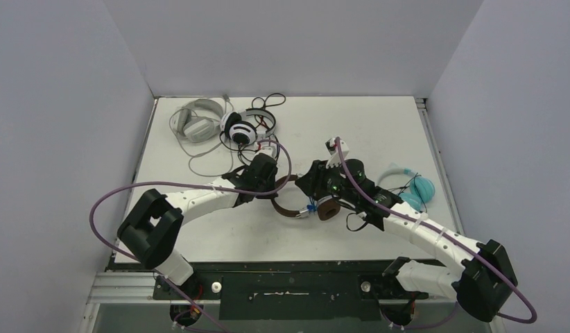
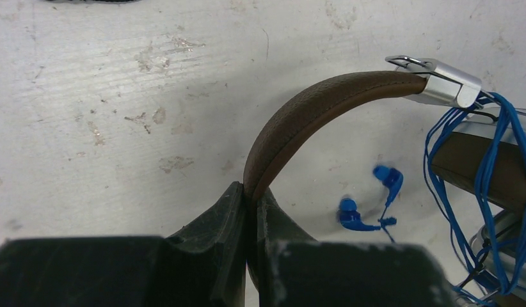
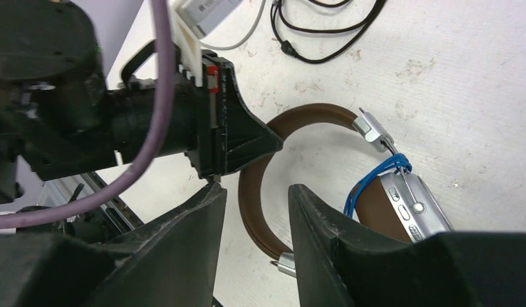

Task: Wrap the headphones
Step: Place the headphones at the center of the board.

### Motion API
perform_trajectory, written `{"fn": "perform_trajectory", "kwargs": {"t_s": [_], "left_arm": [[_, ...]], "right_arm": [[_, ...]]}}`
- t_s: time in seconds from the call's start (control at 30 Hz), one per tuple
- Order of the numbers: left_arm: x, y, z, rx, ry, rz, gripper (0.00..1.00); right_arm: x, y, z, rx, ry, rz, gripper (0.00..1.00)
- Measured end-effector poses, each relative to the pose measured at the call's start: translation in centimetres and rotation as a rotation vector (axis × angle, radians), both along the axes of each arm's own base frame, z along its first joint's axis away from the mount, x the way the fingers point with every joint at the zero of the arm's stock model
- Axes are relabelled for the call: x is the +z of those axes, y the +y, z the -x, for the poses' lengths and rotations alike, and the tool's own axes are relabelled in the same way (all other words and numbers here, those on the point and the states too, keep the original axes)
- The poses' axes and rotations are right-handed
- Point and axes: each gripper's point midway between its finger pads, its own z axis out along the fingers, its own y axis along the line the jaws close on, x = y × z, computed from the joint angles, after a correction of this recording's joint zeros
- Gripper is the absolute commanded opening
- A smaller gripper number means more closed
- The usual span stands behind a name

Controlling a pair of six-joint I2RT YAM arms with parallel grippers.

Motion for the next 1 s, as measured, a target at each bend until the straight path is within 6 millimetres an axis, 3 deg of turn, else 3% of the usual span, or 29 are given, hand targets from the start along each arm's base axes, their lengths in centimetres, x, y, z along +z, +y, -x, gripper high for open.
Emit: {"fn": "perform_trajectory", "kwargs": {"t_s": [0.23,0.57,0.73,0.83,1.0], "left_arm": [[-1.4,-1.7,-0.6,-0.008,0.042,0.018,0.00],[-2.7,-5.2,-0.9,-0.062,0.033,0.008,0.00],[-2.6,-6.5,0.2,-0.093,-0.003,-0.021,0.36],[-2.0,-7.4,0.6,-0.106,-0.027,0.001,0.52],[0.4,-6.2,0.5,-0.070,-0.091,0.018,0.62]], "right_arm": [[0.9,-2.1,0.4,-0.036,-0.029,0.030,0.44],[-1.4,-5.9,2.1,-0.104,-0.009,0.134,0.50],[-1.9,-6.3,2.8,-0.094,-0.006,0.148,0.56],[-3.3,-6.3,3.5,-0.063,0.014,0.163,0.58],[-5.4,-5.9,4.7,0.007,0.050,0.210,0.59]]}}
